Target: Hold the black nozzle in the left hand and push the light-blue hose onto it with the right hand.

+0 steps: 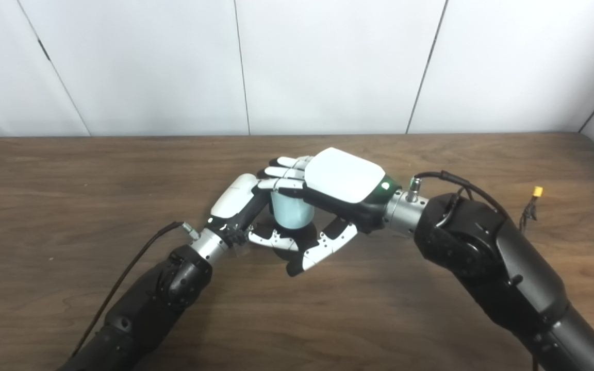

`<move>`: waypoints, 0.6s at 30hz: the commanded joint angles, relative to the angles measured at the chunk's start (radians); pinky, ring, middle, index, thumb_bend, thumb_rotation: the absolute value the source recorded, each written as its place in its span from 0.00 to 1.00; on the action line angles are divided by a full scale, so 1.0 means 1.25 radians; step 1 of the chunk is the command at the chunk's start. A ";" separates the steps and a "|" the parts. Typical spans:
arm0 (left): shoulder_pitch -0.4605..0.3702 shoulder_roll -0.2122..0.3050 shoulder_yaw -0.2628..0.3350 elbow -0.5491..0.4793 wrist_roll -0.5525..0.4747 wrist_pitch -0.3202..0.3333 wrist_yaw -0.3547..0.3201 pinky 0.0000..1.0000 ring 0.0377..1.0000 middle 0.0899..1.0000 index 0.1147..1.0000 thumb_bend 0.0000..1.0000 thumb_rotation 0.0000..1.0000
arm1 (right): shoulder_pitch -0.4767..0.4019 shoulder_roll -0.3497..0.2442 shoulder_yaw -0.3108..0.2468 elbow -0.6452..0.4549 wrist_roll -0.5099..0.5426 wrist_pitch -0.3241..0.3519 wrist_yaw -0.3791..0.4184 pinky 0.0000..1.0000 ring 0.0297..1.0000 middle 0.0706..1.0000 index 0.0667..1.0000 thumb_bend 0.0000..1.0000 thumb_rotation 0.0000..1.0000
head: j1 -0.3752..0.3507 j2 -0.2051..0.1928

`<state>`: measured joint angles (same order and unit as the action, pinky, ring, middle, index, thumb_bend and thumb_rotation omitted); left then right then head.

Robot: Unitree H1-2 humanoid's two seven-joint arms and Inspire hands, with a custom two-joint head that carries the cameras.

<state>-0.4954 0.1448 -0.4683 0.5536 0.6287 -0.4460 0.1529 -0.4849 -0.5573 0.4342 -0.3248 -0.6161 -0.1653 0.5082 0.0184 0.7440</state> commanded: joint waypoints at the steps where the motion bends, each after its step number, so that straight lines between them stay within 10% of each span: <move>1: 0.081 0.019 -0.019 0.049 0.025 0.040 -0.025 0.35 0.38 0.43 0.44 0.50 0.00 | 0.048 -0.022 0.058 0.045 -0.012 -0.020 0.088 0.87 0.91 0.87 0.84 0.85 0.89 | -0.002 0.001; 18: 0.085 0.021 -0.017 0.051 0.021 0.040 -0.021 0.35 0.38 0.44 0.43 0.50 0.00 | 0.086 -0.040 0.055 0.039 -0.007 -0.003 0.073 0.84 0.91 0.87 0.84 0.83 0.86 | -0.003 0.008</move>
<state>-0.4937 0.1462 -0.4712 0.5485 0.6290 -0.4437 0.1515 -0.4669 -0.5588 0.4354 -0.3241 -0.6108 -0.1632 0.4704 0.0138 0.7532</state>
